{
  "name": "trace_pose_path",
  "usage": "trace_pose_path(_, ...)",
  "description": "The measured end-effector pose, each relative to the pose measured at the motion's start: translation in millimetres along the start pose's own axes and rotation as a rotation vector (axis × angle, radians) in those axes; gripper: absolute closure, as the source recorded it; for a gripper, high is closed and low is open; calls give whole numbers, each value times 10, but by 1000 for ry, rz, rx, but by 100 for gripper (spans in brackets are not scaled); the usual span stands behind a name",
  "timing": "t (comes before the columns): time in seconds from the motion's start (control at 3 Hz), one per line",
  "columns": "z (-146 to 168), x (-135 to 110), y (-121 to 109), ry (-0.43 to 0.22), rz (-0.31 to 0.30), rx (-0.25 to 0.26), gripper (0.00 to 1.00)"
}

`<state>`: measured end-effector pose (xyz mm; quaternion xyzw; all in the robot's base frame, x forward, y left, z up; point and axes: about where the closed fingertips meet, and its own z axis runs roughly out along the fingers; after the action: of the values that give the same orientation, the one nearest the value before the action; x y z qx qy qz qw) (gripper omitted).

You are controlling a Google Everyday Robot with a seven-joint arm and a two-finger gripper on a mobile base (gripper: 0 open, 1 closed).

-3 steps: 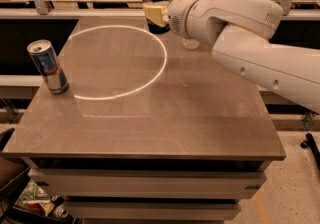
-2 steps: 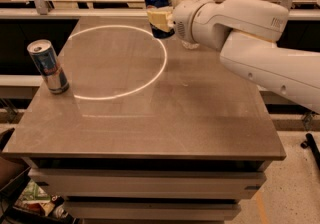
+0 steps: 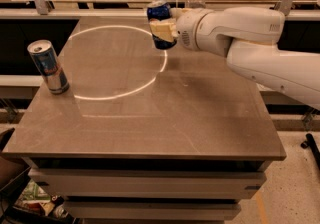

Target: Place pepsi can upright

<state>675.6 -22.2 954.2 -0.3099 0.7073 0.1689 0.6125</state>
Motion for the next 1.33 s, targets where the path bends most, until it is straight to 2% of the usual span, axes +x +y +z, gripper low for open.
trace_pose_path(0.67,127,243,-54,-9,77,-38,100)
trace_pose_path(1.0,62,186,2,-55,104,-43,100)
trace_pose_path(1.33,58,122,164,-109,129,-68,100)
